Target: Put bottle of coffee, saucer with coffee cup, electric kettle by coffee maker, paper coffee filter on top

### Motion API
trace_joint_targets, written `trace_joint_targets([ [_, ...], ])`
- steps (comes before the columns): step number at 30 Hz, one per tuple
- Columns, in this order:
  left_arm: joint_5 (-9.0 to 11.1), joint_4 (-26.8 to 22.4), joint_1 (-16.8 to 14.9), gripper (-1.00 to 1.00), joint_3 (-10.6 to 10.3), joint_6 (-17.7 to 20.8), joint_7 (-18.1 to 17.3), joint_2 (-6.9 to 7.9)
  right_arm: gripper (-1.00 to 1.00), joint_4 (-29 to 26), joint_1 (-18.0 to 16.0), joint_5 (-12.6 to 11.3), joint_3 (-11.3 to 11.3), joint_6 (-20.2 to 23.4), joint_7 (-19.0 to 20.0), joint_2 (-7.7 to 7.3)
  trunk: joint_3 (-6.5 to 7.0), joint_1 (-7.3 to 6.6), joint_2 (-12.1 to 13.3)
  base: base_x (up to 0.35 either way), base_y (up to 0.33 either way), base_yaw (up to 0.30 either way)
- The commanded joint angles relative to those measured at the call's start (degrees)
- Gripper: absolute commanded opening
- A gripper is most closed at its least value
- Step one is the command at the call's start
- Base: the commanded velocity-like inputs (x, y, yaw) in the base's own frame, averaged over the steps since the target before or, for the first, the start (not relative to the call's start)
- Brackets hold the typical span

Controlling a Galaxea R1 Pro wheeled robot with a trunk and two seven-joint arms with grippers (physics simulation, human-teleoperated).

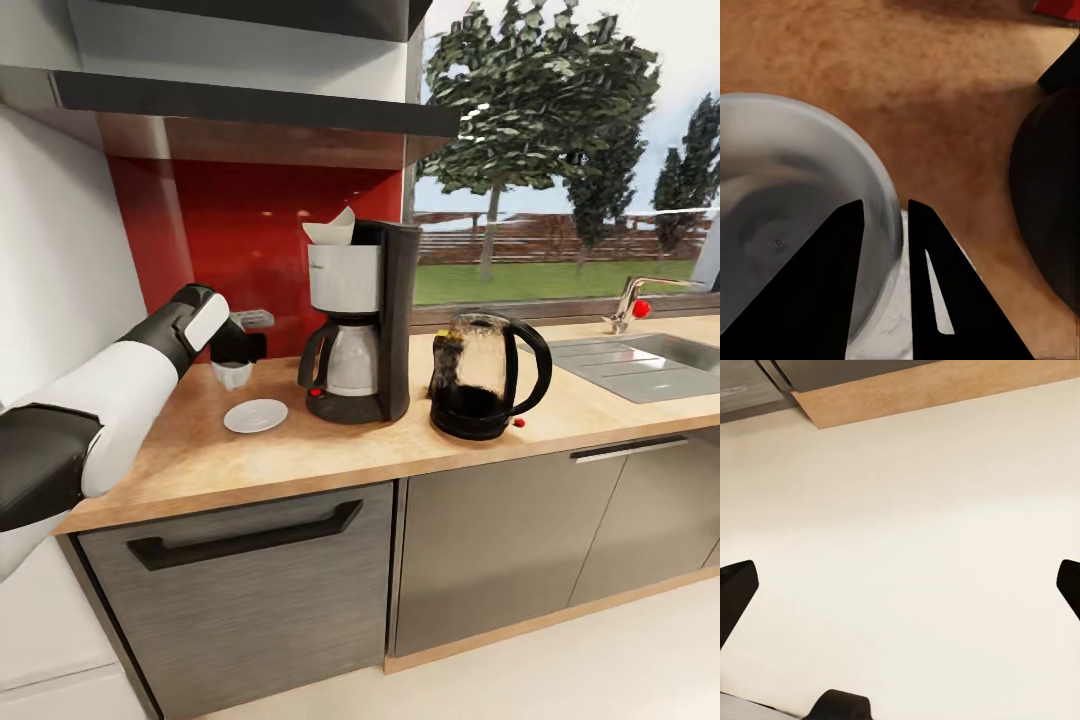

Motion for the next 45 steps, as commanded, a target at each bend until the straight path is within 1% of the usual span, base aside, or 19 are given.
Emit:
trace_joint_targets([
  [1,0.5,0.1,0.0,-1.0,-0.6,0.2,-0.4,0.06,1.0,0.1,-0.1,-0.5,0.5,-0.2,0.3,0.02,-0.06,-0.01,0.0,0.0,0.0,0.0],
  [2,0.5,0.5,0.0,-1.0,-1.2,0.2,-2.2,0.05,1.0,0.1,-0.1,-0.5,0.5,-0.2,0.2,0.02,-0.06,-0.01,0.0,0.0,0.0,0.0],
  [4,0.5,0.8,0.0,-1.0,-2.2,0.2,-4.1,0.07,1.0,0.1,-0.1,-0.5,0.5,-0.2,0.2,0.02,-0.06,-0.01,0.0,0.0,0.0,0.0],
  [5,0.5,1.0,0.0,-1.0,-3.8,0.2,-6.2,0.08,1.0,0.1,-0.1,-0.5,0.5,-0.2,0.2,0.02,-0.06,-0.01,0.0,0.0,0.0,0.0],
  [8,0.5,1.1,0.0,-1.0,-6.6,0.2,-9.2,0.08,1.0,0.1,-0.1,-0.5,0.5,-0.2,0.1,0.02,-0.06,-0.01,0.0,0.0,0.0,0.0],
  [9,0.5,1.2,0.0,-1.0,-8.3,0.2,-10.7,0.09,1.0,0.1,-0.1,-0.5,0.5,-0.2,0.1,0.02,-0.06,-0.01,0.0,0.0,0.0,0.0],
  [13,0.5,1.3,0.0,-1.0,-10.6,0.2,-12.6,0.09,1.0,0.1,-0.1,-0.5,0.5,-0.2,0.0,0.02,-0.06,-0.01,0.0,0.0,0.0,0.0],
  [19,0.5,1.3,0.0,-1.0,-11.6,0.2,-13.5,0.09,1.0,0.1,-0.1,-0.5,0.5,-0.2,0.0,0.02,-0.06,-0.01,0.0,0.0,0.0,0.0],
  [27,0.7,1.2,0.0,-1.0,-11.4,0.3,-13.7,0.09,1.0,0.1,-0.1,-0.5,0.5,-0.2,0.0,0.02,-0.06,-0.01,0.0,0.0,0.0,0.0],
  [30,0.7,1.3,0.0,-1.0,-11.4,0.3,-16.9,0.14,1.0,0.1,-0.1,-0.5,0.5,-0.2,0.0,0.02,-0.06,-0.01,0.0,0.0,0.0,0.0],
  [31,0.7,1.3,0.0,-1.0,-11.4,0.3,-18.6,0.37,1.0,0.1,-0.1,-0.5,0.5,-0.2,0.0,0.02,-0.06,-0.01,0.0,0.0,0.0,0.0],
  [35,0.7,1.3,0.0,-1.0,-11.4,0.3,-19.4,0.91,1.0,0.1,-0.1,-0.5,0.5,-0.2,0.0,0.02,-0.06,-0.01,0.0,0.0,0.0,0.0],
  [38,0.7,1.3,0.0,-1.0,-11.5,0.3,-19.9,1.7,1.0,0.1,-0.1,-0.5,0.5,-0.2,0.0,0.02,-0.06,-0.01,0.0,0.0,0.0,0.0],
  [45,0.7,1.4,0.0,-1.0,-11.6,0.6,-20.1,1.85,1.0,0.1,-0.1,-0.5,0.5,-0.2,0.0,0.02,-0.06,-0.01,0.0,0.0,0.0,0.0],
])
